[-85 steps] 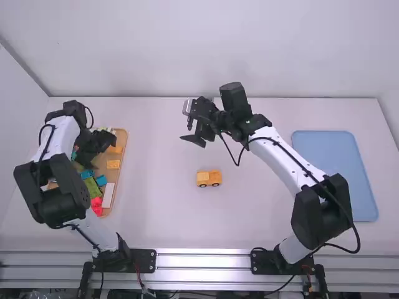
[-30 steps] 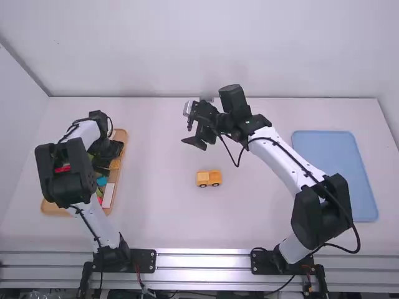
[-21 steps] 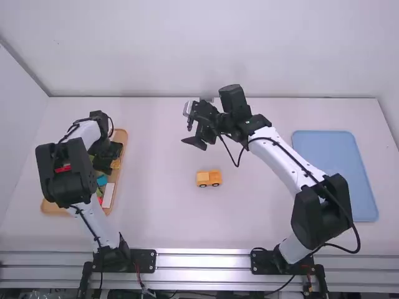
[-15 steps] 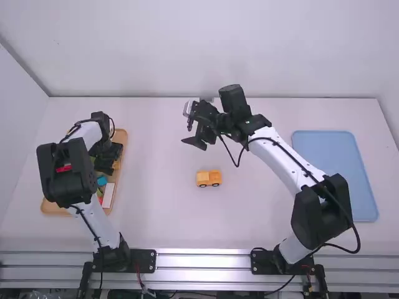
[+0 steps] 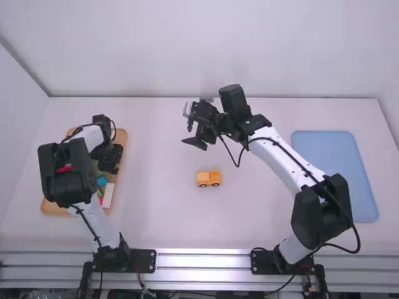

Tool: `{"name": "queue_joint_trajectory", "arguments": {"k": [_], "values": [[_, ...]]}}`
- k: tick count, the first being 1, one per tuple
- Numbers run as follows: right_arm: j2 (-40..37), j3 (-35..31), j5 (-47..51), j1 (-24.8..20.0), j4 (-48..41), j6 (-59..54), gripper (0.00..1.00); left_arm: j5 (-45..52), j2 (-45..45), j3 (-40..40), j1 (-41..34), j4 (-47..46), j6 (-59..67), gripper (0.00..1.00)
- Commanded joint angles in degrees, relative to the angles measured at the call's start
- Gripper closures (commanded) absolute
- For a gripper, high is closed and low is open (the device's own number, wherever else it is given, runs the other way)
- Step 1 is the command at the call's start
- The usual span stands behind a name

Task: Assemble lego blocks to make yellow taxi

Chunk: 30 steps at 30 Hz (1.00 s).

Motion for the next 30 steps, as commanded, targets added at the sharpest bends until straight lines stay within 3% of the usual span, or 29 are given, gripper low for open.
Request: {"name": "queue_joint_trajectory", "arguments": {"k": [1,8,13,21,24,27,30], "values": [[0.13,1.66,-0.33,0.13,-0.17,0.07,0.01,0.46,0.61,-0.44,-0.50,-0.61,-2.89,0.40],[0.13,1.66,0.02,0.13,-1.18,-1.38,0.01,0.42,0.63,-0.55,-0.55,-0.33,-4.59,0.47],[0.13,1.66,1.33,0.26,-1.33,-1.42,0.01,0.37,0.63,-0.55,-0.55,-0.61,-5.38,0.58],[0.13,1.66,1.36,0.15,-1.33,-1.40,0.01,0.24,0.61,-0.55,-0.48,-0.28,-5.70,0.67],[0.13,1.66,1.36,0.13,-1.33,-1.40,0.01,0.17,0.61,-0.55,-0.48,-0.09,-4.55,0.68],[0.13,1.66,1.36,0.13,-1.33,-1.42,0.01,0.20,0.61,-0.55,-0.48,1.01,-1.07,0.59],[0.13,1.66,1.36,0.13,-1.33,-1.44,0.01,-0.72,0.61,-0.55,-0.48,0.96,-0.17,0.58]]}}
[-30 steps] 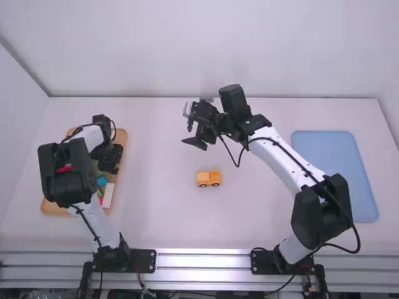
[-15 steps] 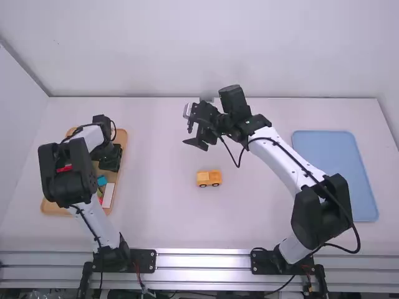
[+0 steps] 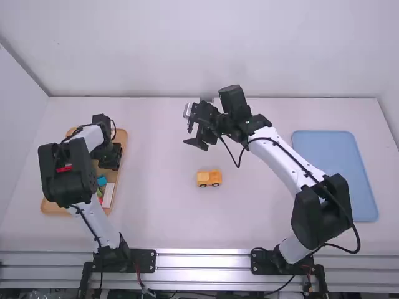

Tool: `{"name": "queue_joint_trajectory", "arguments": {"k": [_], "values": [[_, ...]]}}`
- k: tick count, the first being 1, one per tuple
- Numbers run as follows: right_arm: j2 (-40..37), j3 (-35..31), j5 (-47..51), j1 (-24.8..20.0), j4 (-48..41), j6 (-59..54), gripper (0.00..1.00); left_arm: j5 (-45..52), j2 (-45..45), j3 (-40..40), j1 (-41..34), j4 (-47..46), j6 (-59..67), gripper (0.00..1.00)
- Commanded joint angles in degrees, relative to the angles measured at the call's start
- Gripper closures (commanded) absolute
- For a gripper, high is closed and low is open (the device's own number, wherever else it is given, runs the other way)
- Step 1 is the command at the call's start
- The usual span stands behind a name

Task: Assemble lego blocks to make yellow taxi

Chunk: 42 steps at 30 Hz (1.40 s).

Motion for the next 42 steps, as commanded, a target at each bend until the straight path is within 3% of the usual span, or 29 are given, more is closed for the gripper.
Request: {"name": "queue_joint_trajectory", "arguments": {"k": [1,11,14,16,20,25,27,30,37,42], "values": [[0.13,1.66,-0.17,0.11,-0.22,0.13,0.01,-1.25,0.59,-0.57,-0.44,-0.59,1.92,0.60],[0.13,1.66,-0.15,0.11,-0.11,0.15,0.01,-1.09,0.59,-3.17,-0.42,2.62,2.51,0.59],[0.13,1.66,-0.15,0.11,-0.09,0.15,0.01,-1.14,0.59,-3.61,-0.44,3.37,2.99,0.68],[0.13,1.66,-0.17,0.11,-0.11,0.15,0.01,-1.09,0.59,-3.61,-0.44,3.28,3.04,0.82],[0.13,1.66,-0.15,0.11,-0.09,0.13,0.01,-0.11,0.59,-3.26,-0.37,2.01,3.48,0.92],[0.13,1.66,1.68,0.11,-0.09,0.17,0.01,0.48,0.59,-1.57,-0.37,1.60,14.93,0.91],[0.13,1.66,2.93,0.11,-0.15,0.17,0.01,0.55,0.59,0.72,0.24,-0.33,18.21,0.98],[0.13,1.66,3.02,0.11,-0.20,0.15,0.01,-0.33,0.09,4.07,0.70,-3.37,20.87,0.98],[0.13,1.66,2.40,-0.74,0.13,0.17,0.01,-6.95,-8.55,5.11,-0.52,-7.15,22.08,0.98],[0.13,1.66,1.66,-2.58,0.70,4.44,0.01,-8.26,-22.93,-5.09,-6.25,2.82,29.77,0.98]]}}
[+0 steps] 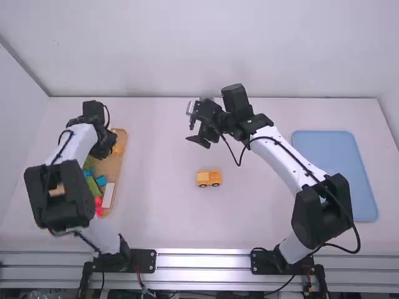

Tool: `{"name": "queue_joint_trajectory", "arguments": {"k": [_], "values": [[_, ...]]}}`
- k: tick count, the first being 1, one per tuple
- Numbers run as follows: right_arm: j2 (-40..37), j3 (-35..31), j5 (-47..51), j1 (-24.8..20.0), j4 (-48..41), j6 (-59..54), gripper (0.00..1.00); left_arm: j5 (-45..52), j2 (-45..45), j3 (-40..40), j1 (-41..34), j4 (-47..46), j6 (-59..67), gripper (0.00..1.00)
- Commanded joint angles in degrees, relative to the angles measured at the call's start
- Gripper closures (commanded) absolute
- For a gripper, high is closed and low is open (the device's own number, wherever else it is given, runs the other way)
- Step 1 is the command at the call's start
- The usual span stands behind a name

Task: Assemble lego blocks to make yellow taxi

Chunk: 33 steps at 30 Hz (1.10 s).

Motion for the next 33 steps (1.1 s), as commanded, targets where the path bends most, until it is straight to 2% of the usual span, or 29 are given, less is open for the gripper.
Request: {"name": "queue_joint_trajectory", "arguments": {"k": [1,4,5,7,9,10,13,15,16,20,25,33], "values": [[0.15,1.66,-2.58,-1.88,0.11,3.26,0.01,0.00,-8.76,-6.34,-5.14,4.94,9.49,0.98],[0.70,1.55,-9.49,-3.82,-0.37,3.23,0.01,7.02,-15.52,-12.87,-9.20,14.69,23.71,0.98],[1.25,1.55,-13.70,-5.05,-0.46,3.21,0.01,12.28,-18.62,-15.91,-11.37,18.97,30.97,0.97],[1.99,1.55,-18.29,-6.36,-0.50,3.26,0.01,17.38,-21.29,-18.60,-13.35,22.73,36.65,0.95],[3.39,1.55,-25.51,-8.31,-0.70,3.23,0.01,26.62,-24.74,-22.45,-16.09,28.37,44.17,0.97],[3.67,1.55,-26.38,-8.50,-0.70,3.23,0.01,28.00,-25.05,-22.86,-16.35,29.11,45.22,0.98],[6.86,1.55,-34.45,-10.34,-0.50,3.26,0.01,43.93,-26.29,-26.16,-18.05,35.06,56.43,0.98],[8.33,1.55,-39.32,-11.08,-0.46,3.21,0.01,51.30,-26.23,-27.23,-18.29,37.48,60.04,0.98],[9.53,1.55,-44.41,-11.65,-0.48,3.21,0.01,56.94,-26.18,-28.15,-18.36,39.78,62.45,0.98],[11.54,1.55,-54.77,-12.66,-0.20,3.02,0.01,66.49,-24.30,-29.77,-18.43,46.84,64.89,0.98],[11.91,1.57,-54.99,-11.72,-0.48,3.21,0.01,76.54,-19.63,-30.45,-19.17,56.54,64.85,0.98],[11.80,1.64,-54.99,-9.16,-0.17,3.17,0.02,76.52,-10.69,-30.42,-22.64,73.85,55.74,0.98]]}}
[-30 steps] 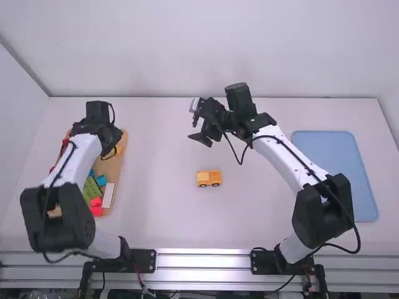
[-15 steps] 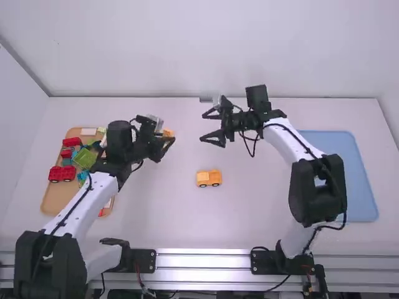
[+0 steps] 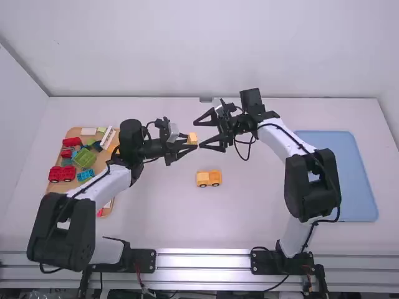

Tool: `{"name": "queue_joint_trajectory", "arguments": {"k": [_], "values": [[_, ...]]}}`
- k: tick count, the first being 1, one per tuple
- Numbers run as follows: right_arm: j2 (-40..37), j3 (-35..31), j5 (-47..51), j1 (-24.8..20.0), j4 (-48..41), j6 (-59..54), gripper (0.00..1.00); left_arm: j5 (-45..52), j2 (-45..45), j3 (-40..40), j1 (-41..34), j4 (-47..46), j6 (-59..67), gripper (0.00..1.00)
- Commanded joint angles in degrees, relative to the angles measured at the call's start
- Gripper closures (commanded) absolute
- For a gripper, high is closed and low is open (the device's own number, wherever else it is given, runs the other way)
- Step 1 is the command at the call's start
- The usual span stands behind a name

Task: Assemble lego blocks to make yellow taxi

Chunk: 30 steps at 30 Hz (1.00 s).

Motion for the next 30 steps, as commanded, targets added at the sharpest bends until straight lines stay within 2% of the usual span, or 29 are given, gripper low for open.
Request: {"name": "queue_joint_trajectory", "arguments": {"k": [1,5,7,8,11,15,22,24,30], "values": [[0.13,1.51,-2.12,0.70,0.20,0.11,0.03,2.64,2.16,-0.57,-1.01,4.17,-5.40,0.98],[0.13,1.51,-2.10,0.66,0.28,-1.99,0.16,2.34,4.48,-0.57,-1.11,10.97,-10.14,0.98],[0.13,1.51,-2.10,0.68,0.57,-1.92,0.20,2.32,4.55,-0.57,-1.09,11.21,-10.05,0.98],[0.13,1.51,-2.10,0.70,1.42,-1.92,0.29,2.01,4.55,-0.57,-1.07,11.15,-10.12,0.98],[0.13,1.51,-2.10,0.66,1.66,-1.99,0.37,-0.63,4.55,-0.57,-1.09,11.13,-11.78,0.98],[0.13,1.51,-2.08,1.46,3.13,-1.95,0.41,-0.55,4.55,-0.57,-1.07,11.15,-12.17,0.98],[0.13,1.51,-1.77,1.44,3.72,-1.95,0.52,-0.63,4.55,-0.59,-1.07,11.65,-12.02,0.98],[0.13,1.51,-1.77,1.33,3.74,-1.97,0.58,-0.44,4.55,-0.59,-1.07,12.00,-12.00,0.98],[0.13,1.51,-0.44,2.40,4.35,-1.90,0.65,-0.48,4.55,-0.59,-1.20,12.44,-12.02,0.98]]}}
